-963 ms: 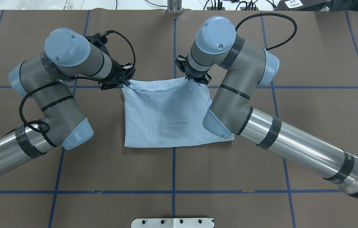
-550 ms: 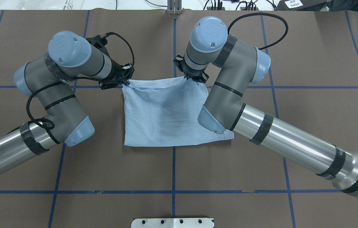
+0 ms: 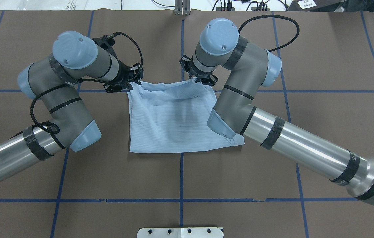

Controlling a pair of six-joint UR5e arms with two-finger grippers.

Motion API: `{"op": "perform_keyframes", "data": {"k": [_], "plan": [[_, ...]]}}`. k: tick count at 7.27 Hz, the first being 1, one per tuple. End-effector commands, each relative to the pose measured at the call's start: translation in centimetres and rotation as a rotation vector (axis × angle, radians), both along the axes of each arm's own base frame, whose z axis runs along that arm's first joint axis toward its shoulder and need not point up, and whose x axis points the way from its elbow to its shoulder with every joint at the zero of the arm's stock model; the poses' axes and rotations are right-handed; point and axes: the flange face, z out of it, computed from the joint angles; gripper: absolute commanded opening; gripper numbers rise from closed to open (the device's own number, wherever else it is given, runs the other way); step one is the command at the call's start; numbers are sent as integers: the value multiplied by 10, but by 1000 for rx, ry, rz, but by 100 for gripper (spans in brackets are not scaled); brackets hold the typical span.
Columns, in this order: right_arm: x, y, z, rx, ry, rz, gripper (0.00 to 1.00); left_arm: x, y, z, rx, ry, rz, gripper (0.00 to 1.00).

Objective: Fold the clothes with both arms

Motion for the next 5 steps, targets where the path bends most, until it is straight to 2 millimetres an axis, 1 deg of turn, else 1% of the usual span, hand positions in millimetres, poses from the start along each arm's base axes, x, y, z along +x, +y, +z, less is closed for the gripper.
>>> {"op": "perform_keyframes", "data": {"k": [1, 2, 3, 4, 5], "plan": [[25, -21, 19, 4, 22, 13, 100, -11, -9, 3, -1, -9, -17, 100], [34, -29, 22, 27, 33, 2, 100, -23, -18, 7, -3, -15, -34, 100], [49, -40, 24, 71, 48, -36, 100, -37, -26, 8, 33, -27, -5, 100], [84, -56, 52, 106, 81, -97, 100, -68, -33, 32, 61, -47, 51, 100], [143, -74, 93, 176, 132, -149, 100, -108, -34, 48, 134, -70, 87, 100]]}}
